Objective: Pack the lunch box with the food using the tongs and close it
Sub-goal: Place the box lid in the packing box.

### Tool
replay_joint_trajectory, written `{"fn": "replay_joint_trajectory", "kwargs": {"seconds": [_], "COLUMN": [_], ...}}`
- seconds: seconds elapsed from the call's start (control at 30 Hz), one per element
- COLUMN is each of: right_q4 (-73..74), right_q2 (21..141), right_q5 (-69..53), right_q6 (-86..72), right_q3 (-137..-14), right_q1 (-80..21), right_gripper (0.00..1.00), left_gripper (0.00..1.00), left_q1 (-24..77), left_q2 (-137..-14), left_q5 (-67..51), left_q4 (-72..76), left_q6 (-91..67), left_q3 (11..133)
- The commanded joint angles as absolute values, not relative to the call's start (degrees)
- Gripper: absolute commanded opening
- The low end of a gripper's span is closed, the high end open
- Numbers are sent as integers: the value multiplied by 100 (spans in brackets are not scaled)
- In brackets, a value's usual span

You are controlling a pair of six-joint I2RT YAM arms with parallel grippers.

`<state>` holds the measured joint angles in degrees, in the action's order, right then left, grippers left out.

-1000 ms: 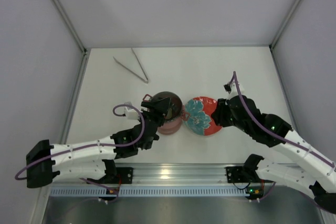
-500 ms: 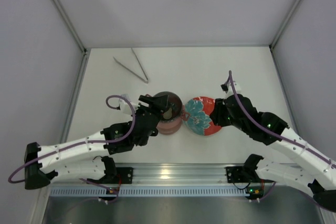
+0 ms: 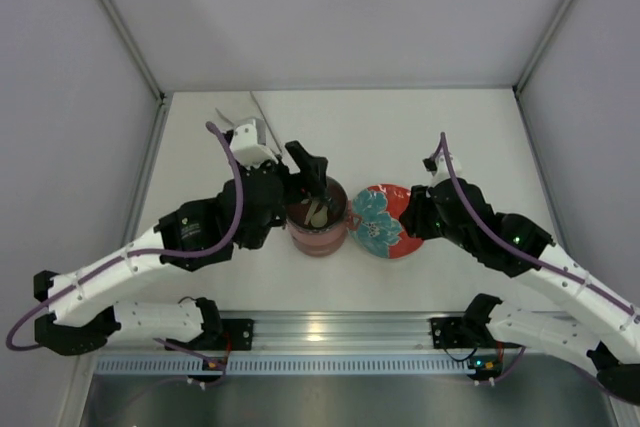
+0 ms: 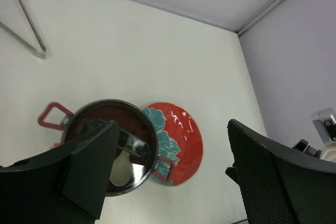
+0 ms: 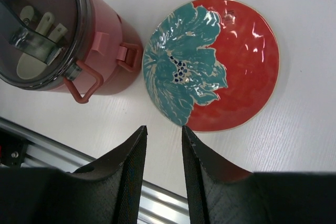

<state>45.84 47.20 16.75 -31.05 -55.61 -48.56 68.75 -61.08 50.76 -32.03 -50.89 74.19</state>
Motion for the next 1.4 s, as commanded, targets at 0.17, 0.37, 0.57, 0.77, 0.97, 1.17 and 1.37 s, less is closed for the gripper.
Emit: {"fn": "replay_joint_trajectory", "kwargs": {"seconds": [0.17,0.37,0.57,0.77,0.97,1.17,1.37], "right_q4": [4438,4544,4667,4693,4746,4781,4773], "right_q2": [4614,4597,4588,4562,4535,4561,4544], "right_q5": [1784,1863,1916,1942,1969,2004,2013], "right_q6": [-3120,-3120,-3129,-3138,-3147,-3129,-3129], "right_q3": [-5827,-5862,-5836,-5792,-5774,-5818,-5783], "right_q1": [-4746,-4746,-4746,-4746,-4746,-4746,-4746], "right_gripper": [33,33,33,33,33,33,33], "left_gripper": [92,92,92,93,94,93,93], "left_q1": [5871,5818,5617,5213,4474,4298,4298], "left_q2": [-7039,-7497,-7366,-7014,-7268,-7444,-7813], "left_q5": [3402,2471,1417,802,-763,-1423,-1679], "left_q4": [-4667,-4483,-4438,-4201,-4587,-4789,-5045], "left_q6": [-1268,639,1616,2223,2522,2593,2610], "left_q3": [8832,8536,8288,8015,8200,8314,8437]}}
